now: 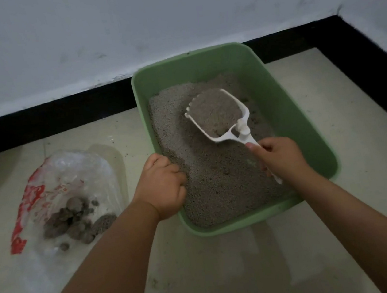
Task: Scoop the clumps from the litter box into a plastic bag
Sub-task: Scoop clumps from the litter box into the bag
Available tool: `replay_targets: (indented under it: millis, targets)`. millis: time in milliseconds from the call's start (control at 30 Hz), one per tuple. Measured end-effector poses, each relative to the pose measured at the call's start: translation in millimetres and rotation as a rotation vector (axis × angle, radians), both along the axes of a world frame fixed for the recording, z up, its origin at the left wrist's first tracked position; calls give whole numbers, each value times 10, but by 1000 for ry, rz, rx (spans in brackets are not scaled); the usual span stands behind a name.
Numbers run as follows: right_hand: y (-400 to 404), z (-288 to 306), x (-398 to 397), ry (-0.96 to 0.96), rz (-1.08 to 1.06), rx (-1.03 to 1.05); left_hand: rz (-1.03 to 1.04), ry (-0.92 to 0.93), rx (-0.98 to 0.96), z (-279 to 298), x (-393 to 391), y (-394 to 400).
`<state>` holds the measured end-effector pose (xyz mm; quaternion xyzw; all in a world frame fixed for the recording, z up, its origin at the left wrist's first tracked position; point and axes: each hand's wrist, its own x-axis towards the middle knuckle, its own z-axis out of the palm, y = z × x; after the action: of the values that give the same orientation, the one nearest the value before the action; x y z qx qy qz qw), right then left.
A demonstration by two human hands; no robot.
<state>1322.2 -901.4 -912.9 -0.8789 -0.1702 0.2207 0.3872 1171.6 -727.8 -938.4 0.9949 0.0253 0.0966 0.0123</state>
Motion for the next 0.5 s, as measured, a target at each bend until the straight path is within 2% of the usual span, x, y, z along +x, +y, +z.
replay_targets:
  millis: [100, 300, 433, 500]
  targets:
    - [-41, 32, -69, 66, -26, 42, 5, 5, 6, 11, -5, -3]
    - [-59, 66, -152, 53, 16, 9, 18, 13, 24, 26, -11, -23]
    - [-83, 104, -118, -62, 52, -69, 22, -5, 31, 33, -19, -37]
    - [-98, 106, -112, -25, 42, -60, 24, -15, 24, 22, -23, -35]
